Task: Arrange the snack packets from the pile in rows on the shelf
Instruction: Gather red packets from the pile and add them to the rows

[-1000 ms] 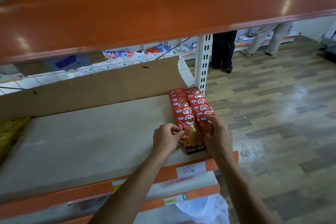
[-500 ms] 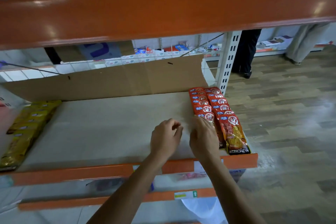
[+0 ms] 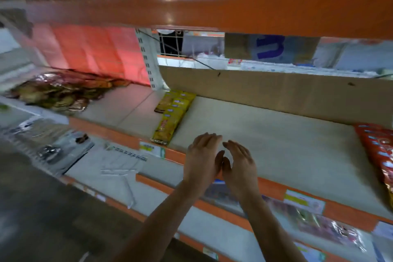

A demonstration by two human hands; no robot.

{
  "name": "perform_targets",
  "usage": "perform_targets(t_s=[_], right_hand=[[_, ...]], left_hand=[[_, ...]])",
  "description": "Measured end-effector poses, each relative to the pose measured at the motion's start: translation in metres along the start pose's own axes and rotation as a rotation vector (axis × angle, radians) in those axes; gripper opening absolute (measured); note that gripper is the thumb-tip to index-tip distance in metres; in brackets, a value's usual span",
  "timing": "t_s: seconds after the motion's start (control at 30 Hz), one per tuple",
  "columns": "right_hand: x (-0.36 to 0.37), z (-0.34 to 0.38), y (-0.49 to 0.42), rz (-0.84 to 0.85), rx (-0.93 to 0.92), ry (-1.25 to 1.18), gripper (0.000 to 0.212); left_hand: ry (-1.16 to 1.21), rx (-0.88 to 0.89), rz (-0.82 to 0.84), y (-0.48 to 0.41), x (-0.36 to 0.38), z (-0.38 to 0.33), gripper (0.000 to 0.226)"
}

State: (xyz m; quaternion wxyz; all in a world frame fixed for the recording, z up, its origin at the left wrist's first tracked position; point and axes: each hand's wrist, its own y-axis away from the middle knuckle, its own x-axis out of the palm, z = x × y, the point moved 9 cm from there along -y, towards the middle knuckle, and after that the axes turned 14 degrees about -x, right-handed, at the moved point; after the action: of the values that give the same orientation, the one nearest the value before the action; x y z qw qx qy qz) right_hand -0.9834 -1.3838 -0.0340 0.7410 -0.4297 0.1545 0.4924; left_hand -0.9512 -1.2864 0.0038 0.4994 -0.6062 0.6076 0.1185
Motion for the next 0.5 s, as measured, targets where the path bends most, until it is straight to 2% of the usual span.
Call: perform_targets(t_s=[0.23,0.33,0.5], right_hand=[[0.11,0.106,-0.034,0.025,-0.159,-0.05,0.039],[0.146,0.134,-0.043,0.075,-0.188,-0.052,0.038],[0.199,0.168,-0.068,0.123,-0.237,-0.112,0.038]], left_hand=[[-0.112,-0.145,-0.026,-0.002,-0.074,0.14,0.041],[-0.162,-0.216,-0.066,-0.001,-0.097,0.184,0.046],[-0.19,-0.323,-0.105,-0.01,-0.117,0.251,0.041]])
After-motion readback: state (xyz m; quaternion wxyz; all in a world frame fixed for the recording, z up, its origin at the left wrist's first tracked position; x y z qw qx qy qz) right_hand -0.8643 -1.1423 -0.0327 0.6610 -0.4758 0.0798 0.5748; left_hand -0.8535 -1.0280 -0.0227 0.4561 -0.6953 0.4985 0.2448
